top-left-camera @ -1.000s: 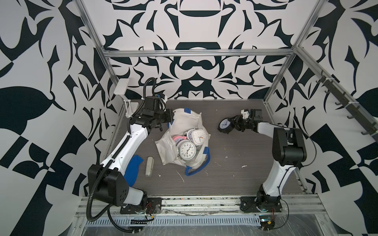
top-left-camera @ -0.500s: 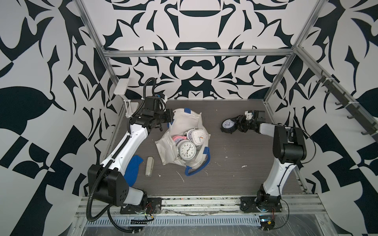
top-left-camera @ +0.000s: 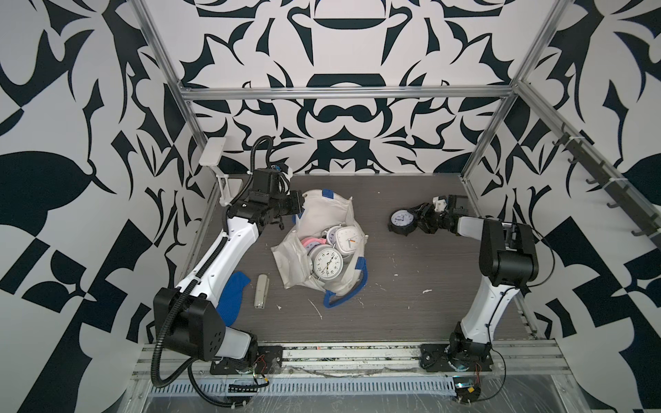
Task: Take the alarm clock out of the canvas bag
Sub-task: Place the alarm at the center of the board.
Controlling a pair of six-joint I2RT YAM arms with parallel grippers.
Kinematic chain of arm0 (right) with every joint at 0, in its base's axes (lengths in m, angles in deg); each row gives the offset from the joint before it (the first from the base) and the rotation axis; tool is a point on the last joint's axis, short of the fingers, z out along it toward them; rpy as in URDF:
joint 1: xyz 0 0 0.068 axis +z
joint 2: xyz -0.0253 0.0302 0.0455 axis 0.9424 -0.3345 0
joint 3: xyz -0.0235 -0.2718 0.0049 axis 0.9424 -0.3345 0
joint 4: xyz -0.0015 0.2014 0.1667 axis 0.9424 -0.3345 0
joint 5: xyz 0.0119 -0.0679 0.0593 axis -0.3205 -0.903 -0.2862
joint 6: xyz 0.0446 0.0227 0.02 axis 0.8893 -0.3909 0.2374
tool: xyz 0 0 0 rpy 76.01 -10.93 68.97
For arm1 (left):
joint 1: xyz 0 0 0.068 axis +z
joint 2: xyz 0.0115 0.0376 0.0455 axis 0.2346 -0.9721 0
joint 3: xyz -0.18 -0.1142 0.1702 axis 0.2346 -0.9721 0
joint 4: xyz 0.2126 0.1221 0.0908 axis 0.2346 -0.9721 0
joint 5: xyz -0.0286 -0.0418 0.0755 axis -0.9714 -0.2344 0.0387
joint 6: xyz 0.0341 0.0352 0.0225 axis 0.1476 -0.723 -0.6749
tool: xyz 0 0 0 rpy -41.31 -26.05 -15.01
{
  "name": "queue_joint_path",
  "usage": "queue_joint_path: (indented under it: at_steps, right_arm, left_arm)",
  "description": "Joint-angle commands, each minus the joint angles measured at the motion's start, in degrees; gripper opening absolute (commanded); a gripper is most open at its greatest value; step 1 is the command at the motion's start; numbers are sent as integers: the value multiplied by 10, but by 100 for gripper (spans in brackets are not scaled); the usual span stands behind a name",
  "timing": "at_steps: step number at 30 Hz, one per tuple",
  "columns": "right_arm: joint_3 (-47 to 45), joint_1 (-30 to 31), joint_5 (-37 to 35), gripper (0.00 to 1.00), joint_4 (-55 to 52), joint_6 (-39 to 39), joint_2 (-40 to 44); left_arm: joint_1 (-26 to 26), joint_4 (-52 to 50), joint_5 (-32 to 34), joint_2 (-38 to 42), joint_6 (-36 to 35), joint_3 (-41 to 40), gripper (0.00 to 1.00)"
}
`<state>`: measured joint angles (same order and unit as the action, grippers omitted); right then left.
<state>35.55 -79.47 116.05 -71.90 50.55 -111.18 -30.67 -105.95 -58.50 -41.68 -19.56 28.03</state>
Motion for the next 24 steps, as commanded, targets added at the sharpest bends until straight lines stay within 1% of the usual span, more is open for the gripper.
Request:
queue_joint_path:
  at_steps: [1,4,13,19,24]
  right_arm:
    - [-6,-5,-1,64,8,-8,7]
    - [-16,-6,-1,65,20,4,9]
    - [-41,-25,-20,69,10,-2,36]
    - [-45,-37,-37,72,-14,-11,73]
    - [-33,-42,-48,72,-49,-39,134]
  left_arm:
    - [4,22,-4,13,6,17,0]
    - [4,21,-4,15,6,17,0]
    - [4,19,-3,19,6,17,0]
    - [4,15,-5,21,6,20,0]
    - [3,8,-6,24,3,27,0]
